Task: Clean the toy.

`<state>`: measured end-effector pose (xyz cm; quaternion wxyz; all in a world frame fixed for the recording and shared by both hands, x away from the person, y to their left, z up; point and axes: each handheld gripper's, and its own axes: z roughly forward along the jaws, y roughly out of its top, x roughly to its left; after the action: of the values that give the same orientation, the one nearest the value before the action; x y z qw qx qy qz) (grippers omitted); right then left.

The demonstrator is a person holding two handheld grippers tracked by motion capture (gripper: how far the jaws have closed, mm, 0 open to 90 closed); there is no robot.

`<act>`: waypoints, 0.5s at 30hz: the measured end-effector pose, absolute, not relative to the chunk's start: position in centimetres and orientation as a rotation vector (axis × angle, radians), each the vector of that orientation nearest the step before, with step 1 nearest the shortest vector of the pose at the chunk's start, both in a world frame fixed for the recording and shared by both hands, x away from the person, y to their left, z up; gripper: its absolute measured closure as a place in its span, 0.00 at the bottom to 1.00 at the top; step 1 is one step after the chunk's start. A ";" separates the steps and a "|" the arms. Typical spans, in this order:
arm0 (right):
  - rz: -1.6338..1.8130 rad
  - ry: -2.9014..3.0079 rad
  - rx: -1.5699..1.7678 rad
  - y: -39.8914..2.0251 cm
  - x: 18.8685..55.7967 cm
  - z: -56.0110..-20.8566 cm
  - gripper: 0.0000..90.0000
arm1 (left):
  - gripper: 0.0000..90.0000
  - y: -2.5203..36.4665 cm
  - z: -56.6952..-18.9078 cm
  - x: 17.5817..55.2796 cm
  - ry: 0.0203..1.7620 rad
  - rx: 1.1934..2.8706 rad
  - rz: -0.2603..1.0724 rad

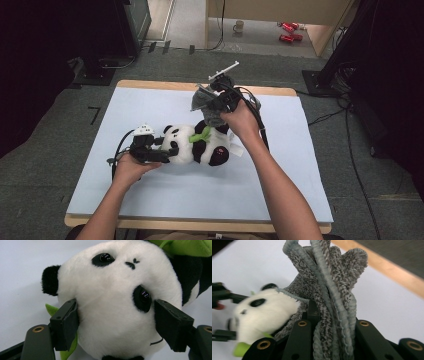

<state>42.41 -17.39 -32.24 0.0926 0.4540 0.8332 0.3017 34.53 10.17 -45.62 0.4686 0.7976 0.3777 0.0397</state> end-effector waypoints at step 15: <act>0.970 2.641 1.278 -11.8 40.7 -36.9 0.85 | 0.22 10.5 -45.5 34.6 0.920 1.929 0.084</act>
<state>40.69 -11.82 -36.93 0.0256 0.4133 0.8544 0.3139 34.57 10.47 -45.54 0.4807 0.7909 0.3772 0.0346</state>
